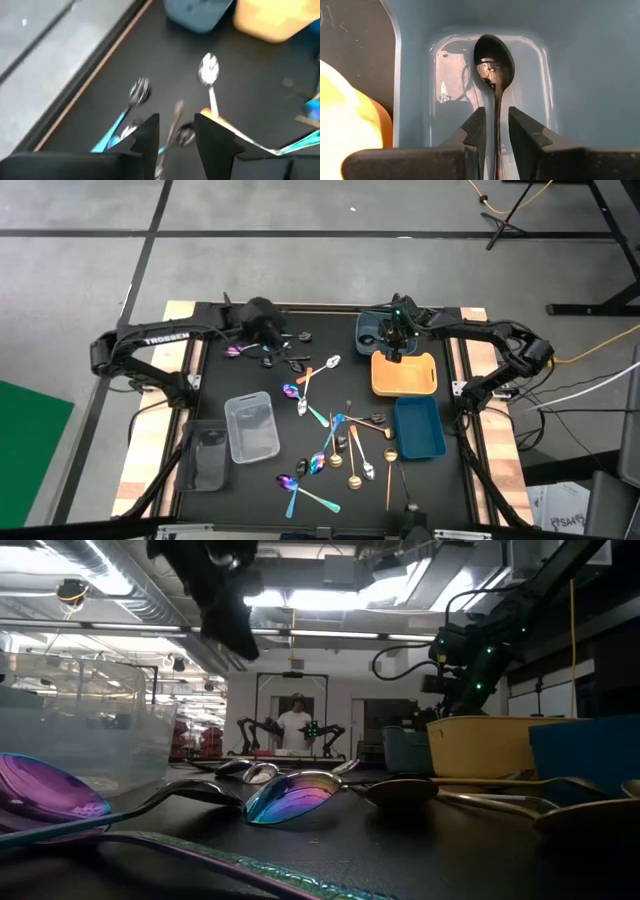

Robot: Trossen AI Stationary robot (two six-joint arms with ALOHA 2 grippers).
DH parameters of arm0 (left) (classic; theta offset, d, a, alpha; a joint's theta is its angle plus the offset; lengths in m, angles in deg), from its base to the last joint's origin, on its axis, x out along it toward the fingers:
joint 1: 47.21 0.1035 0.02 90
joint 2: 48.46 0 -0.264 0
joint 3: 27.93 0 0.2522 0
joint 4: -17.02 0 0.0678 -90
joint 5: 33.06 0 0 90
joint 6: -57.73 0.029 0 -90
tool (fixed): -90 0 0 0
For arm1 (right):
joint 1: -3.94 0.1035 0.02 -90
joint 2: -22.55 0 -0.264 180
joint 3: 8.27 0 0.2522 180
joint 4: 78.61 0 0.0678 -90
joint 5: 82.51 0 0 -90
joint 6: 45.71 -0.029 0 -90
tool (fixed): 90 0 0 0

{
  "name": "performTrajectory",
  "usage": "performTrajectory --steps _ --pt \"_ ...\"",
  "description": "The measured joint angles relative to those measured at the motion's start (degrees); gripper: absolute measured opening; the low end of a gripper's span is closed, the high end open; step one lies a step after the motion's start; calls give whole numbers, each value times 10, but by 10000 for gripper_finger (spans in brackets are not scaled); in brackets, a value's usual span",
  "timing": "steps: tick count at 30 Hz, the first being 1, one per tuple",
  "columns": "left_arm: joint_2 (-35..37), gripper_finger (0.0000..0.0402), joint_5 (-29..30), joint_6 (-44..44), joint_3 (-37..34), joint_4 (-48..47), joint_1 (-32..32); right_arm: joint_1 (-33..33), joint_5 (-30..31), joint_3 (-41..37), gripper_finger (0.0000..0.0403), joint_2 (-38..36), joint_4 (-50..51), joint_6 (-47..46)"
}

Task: Sort silverware by color (type)
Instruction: Put the black spoon into the light blue bin

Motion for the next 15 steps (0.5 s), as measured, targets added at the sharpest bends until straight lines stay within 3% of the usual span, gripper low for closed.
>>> performTrajectory --steps 15 --pt "-146 117 -82 35 0 -30 41 0 0 0 72 0 0 0"
